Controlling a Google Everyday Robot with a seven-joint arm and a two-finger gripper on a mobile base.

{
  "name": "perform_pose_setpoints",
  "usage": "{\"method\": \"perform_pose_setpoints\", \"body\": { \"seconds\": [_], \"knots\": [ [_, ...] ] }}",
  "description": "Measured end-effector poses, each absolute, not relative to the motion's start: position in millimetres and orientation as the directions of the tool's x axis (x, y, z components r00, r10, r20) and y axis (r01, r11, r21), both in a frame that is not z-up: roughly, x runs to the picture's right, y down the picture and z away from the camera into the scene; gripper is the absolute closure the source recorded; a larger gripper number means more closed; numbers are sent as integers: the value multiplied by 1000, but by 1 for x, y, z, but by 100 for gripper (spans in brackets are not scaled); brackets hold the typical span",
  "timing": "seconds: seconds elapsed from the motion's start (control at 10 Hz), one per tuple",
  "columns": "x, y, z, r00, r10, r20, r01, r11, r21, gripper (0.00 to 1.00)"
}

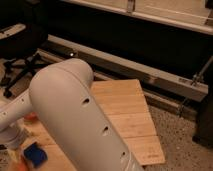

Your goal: Place the white sponge in the ceramic cup

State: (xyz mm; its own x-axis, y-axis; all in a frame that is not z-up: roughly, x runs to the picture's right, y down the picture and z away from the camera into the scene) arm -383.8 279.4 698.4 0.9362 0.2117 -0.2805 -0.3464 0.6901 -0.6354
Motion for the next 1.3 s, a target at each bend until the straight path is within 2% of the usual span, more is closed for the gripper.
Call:
{"method": "perform_pose_setpoints", "body": {
  "seconds": [1.3],
  "knots": [
    [-386,310,734,943,143,-301,-308,716,-626,20]
  ]
}}
